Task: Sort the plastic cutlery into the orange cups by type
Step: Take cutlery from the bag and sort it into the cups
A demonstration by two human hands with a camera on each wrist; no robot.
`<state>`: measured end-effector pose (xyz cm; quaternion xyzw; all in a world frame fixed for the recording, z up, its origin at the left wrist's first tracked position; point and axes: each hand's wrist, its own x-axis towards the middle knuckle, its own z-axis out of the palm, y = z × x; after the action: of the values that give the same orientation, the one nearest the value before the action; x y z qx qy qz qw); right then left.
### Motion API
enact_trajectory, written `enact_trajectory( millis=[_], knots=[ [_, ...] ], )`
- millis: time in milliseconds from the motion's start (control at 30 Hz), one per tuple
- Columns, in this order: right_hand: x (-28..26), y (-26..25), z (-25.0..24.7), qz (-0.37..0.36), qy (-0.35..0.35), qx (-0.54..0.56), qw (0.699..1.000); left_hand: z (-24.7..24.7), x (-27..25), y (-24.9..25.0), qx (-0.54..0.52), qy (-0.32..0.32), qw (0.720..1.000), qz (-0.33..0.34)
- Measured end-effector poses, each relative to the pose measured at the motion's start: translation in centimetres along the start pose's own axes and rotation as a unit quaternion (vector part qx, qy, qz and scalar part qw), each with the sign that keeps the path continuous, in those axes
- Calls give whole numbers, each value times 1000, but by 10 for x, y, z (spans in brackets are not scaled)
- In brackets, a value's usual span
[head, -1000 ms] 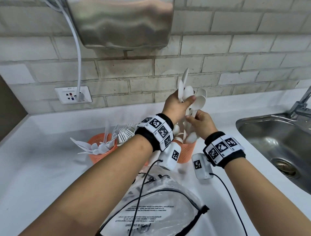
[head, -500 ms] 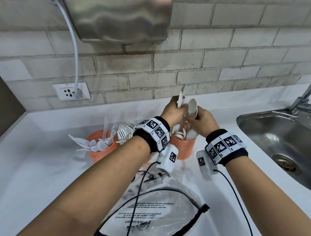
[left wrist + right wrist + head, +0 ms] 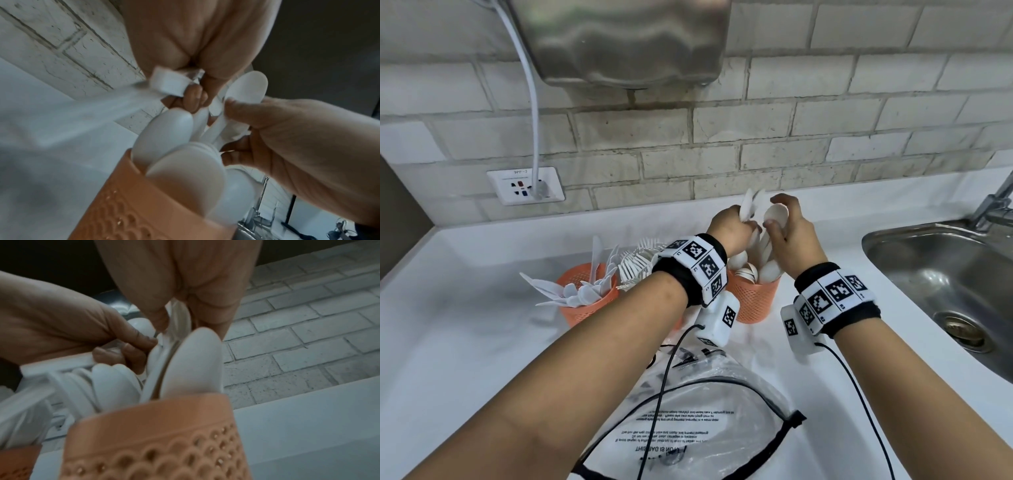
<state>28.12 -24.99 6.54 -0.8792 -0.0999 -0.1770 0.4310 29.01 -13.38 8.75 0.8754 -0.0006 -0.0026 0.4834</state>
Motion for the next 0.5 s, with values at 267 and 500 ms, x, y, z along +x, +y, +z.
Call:
enact_trajectory(
  millis=[267, 500],
  knots=[
    [-2, 13, 15, 18, -170, -199, 965, -10, -4, 0, 14, -28, 999, -15],
    [-5, 10, 8, -26, -44, -45, 998, -24, -2, 11, -243, 62, 968, 30]
  ],
)
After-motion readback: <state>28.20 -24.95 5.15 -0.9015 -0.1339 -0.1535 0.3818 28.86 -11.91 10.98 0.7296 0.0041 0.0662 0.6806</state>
